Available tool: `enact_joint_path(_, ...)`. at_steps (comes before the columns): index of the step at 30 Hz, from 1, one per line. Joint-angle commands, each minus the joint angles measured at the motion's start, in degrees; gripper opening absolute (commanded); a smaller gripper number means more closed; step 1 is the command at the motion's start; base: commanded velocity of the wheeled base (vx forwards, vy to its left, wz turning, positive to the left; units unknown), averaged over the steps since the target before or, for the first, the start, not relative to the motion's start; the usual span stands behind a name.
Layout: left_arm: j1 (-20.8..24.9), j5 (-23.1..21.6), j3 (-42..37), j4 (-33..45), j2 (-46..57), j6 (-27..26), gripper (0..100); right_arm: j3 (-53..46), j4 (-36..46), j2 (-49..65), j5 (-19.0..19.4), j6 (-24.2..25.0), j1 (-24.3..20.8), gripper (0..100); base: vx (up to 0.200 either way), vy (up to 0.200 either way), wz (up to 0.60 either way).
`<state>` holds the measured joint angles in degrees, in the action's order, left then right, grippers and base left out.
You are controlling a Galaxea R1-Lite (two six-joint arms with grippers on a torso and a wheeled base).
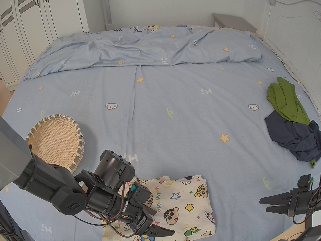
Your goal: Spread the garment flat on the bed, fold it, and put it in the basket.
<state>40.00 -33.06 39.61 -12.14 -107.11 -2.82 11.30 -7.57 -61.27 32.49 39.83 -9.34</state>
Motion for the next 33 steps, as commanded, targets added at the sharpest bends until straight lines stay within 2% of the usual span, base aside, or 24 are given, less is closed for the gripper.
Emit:
enact_joint_path(1,-0.01,2.21,-0.23,-0.87,-1.00,0.18,100,-0.49,-0.08,-0.08,0.03,-0.01,0.29,100,0.000,0.000,0.00)
enact_joint_path(4,-1.94,3.88,-1.20,-0.78,1.81,0.27,100,-0.67,-0.08,-0.08,0.12,-0.01,0.20,100,0.000,0.000,0.00)
enact_joint_path(9,-3.87,11.97,-1.81,-1.48,3.75,0.00,100,-0.67,-0.08,-0.17,1.00,-0.01,0.29,100,0.000,0.000,0.00)
enact_joint_path(18,-7.21,13.37,-1.11,-1.74,7.26,-0.17,100,-0.67,0.01,-0.08,2.23,0.25,0.37,100,0.000,0.000,0.00)
enact_joint_path(19,-9.76,14.52,-0.41,-2.45,7.70,-0.08,100,-0.75,0.01,-0.17,2.23,0.34,0.37,100,0.000,0.000,0.00)
enact_joint_path(23,-13.63,16.98,0.12,-3.59,7.88,0.09,100,-0.75,0.01,-0.08,2.23,0.34,0.37,100,0.000,0.000,0.00)
enact_joint_path(28,-15.48,16.71,-1.37,-3.41,10.78,2.73,100,-0.75,0.01,-0.17,2.32,0.34,0.37,100,0.000,0.000,0.00)
enact_joint_path(29,-15.48,16.27,-2.78,-3.50,13.33,5.89,100,-0.84,0.01,-0.34,2.40,0.34,0.29,100,0.000,0.000,0.00)
enact_joint_path(31,-16.09,14.43,-5.24,-4.82,19.39,15.91,100,-1.28,-0.16,-1.13,2.49,-0.10,0.29,100,0.000,0.000,0.00)
enact_joint_path(33,-19.43,10.74,-7.53,-6.67,23.70,24.96,100,-1.46,-0.60,-1.57,2.49,-0.10,0.37,100,0.000,0.000,0.00)
